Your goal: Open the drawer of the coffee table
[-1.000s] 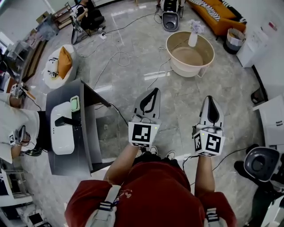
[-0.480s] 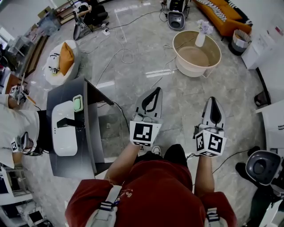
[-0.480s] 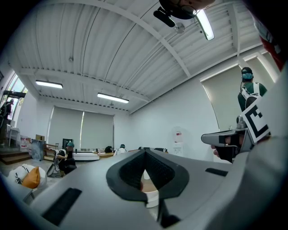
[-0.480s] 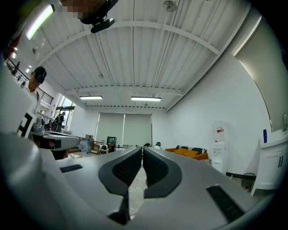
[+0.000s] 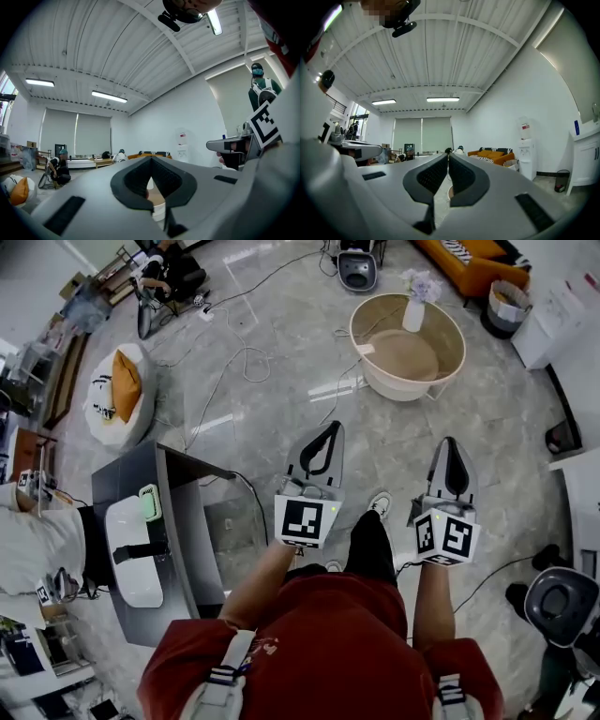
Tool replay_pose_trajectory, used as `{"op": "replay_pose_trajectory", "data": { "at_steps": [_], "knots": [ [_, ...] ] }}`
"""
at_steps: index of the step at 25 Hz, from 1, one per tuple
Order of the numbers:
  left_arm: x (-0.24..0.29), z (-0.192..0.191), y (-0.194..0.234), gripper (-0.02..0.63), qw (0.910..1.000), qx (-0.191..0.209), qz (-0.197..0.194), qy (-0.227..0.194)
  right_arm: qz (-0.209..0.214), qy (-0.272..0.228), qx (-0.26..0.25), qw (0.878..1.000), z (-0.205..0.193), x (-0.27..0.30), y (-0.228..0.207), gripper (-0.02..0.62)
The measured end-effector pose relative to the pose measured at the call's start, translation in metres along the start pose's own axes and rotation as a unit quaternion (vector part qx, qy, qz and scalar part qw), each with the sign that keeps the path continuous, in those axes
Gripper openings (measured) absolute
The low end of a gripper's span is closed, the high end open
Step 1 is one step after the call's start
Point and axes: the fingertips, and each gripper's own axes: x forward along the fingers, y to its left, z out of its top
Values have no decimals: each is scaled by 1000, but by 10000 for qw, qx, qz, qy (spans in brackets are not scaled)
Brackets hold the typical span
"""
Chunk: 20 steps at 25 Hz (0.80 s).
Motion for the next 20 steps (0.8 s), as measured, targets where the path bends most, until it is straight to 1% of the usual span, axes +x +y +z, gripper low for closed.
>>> {"op": "replay_pose_trajectory", "data": {
  "at_steps": [2, 4, 5, 8, 10, 12, 15, 20],
  "knots": [
    [44, 0, 6, 12, 9999, 70, -73, -91, -63, -3, 81, 9999, -2, 34, -18, 25],
    [88, 3, 13, 12, 9994, 218, -89, -262, -57, 62, 37, 10000, -4, 69, -35, 25],
    [108, 4, 15, 12, 9993, 237, -89, -279, -33, 98, -1, 9999, -5, 87, -44, 25],
    [165, 6, 16, 12, 9997, 167, -104, -119, -37, 124, -94, 9999, 0, 140, -77, 25],
    [199, 6, 13, 12, 9998, 144, -154, 35, -106, 112, -123, 9998, 4, 169, -101, 25],
    [229, 6, 12, 12, 9997, 107, -220, 84, -179, 140, -143, 9996, 4, 194, -118, 25],
    [264, 0, 21, 12, 9994, 57, -330, 84, -254, 265, -162, 9992, -8, 224, -121, 25],
    [318, -20, 49, 12, 9977, -61, -661, 116, -459, 400, -176, 9980, -32, 273, -108, 25]
  ]
}}
